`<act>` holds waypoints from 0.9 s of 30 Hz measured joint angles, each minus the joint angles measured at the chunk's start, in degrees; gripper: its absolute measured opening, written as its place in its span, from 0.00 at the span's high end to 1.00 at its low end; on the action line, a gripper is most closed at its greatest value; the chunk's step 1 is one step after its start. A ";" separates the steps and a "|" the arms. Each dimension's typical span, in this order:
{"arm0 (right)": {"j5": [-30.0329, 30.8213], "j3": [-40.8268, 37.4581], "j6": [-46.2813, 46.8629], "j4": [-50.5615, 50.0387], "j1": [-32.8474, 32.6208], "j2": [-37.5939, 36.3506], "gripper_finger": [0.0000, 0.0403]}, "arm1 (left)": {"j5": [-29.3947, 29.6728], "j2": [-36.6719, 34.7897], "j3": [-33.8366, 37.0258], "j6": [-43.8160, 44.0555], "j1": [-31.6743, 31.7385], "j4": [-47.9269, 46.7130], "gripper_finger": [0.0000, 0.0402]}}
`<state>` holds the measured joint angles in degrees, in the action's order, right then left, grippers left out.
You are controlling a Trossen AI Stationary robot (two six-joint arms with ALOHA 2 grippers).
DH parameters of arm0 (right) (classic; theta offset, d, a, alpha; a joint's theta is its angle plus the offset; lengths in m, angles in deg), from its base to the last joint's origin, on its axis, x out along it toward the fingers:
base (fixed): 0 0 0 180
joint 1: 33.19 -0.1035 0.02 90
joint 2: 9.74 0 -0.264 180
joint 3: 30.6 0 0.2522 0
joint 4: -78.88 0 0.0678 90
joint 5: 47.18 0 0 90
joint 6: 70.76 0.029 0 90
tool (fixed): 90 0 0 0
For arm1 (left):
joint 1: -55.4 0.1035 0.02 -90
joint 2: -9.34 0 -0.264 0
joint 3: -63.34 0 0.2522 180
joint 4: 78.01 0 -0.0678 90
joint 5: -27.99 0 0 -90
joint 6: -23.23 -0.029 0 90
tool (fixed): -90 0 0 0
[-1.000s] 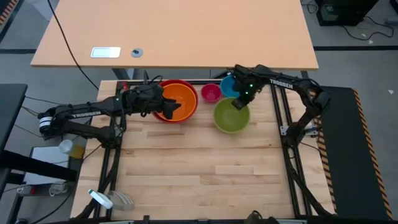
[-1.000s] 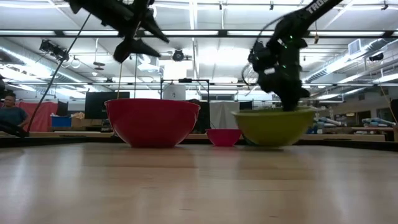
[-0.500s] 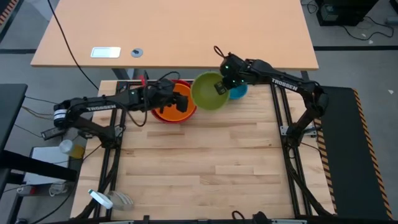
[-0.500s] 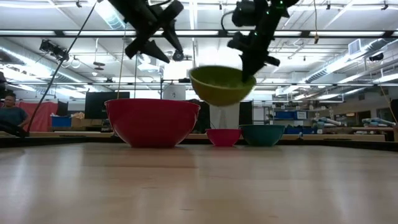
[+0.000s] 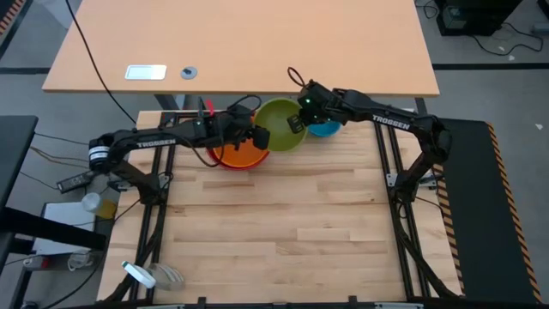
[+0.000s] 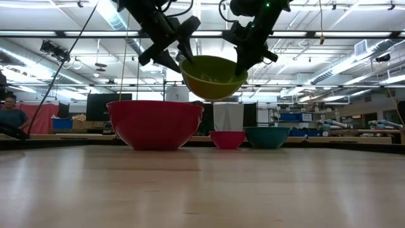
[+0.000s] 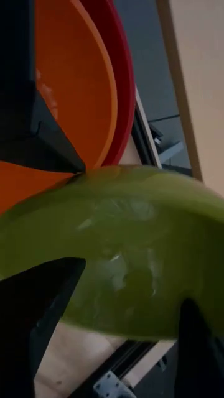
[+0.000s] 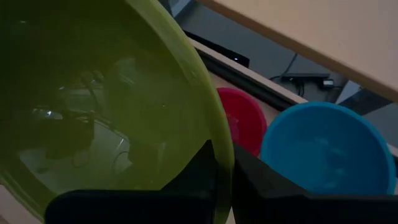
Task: Nest bowls inside each other
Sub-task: Stack the green bowl on top of the orange bowl
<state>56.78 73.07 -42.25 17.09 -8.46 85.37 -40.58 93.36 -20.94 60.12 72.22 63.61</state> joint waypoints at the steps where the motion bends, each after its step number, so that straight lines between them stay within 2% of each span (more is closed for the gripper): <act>1: 0.00 0.00 0.24 0.00 -0.30 0.00 0.92 | 0.00 0.24 0.00 -0.03 0.15 0.13 0.43; 4: 0.03 0.00 2.13 -0.16 -0.89 0.00 0.92 | 0.03 0.33 0.02 -0.03 0.44 -0.07 0.51; 13: -0.34 0.00 6.40 1.65 -1.32 -0.11 0.89 | 1.85 0.32 0.07 0.63 0.69 -0.79 0.87; 16: -0.77 0.00 7.29 1.68 -1.69 -0.11 0.87 | 2.72 0.31 0.07 0.80 0.79 -1.67 0.96; 21: -1.41 0.00 4.60 2.28 -2.75 -0.11 0.79 | 0.77 0.32 0.09 0.23 1.27 -3.53 0.97; 23: -2.88 0.07 3.30 3.52 -2.78 -0.09 0.74 | -1.82 0.30 0.04 -0.53 1.13 -4.19 0.97; 27: -6.33 0.04 2.56 4.12 -2.36 0.01 0.62 | -2.81 -0.31 0.02 -1.96 1.02 -6.46 0.97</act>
<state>50.45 73.11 -39.70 21.22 -10.82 85.38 -43.38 93.04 -20.92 58.16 73.24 57.15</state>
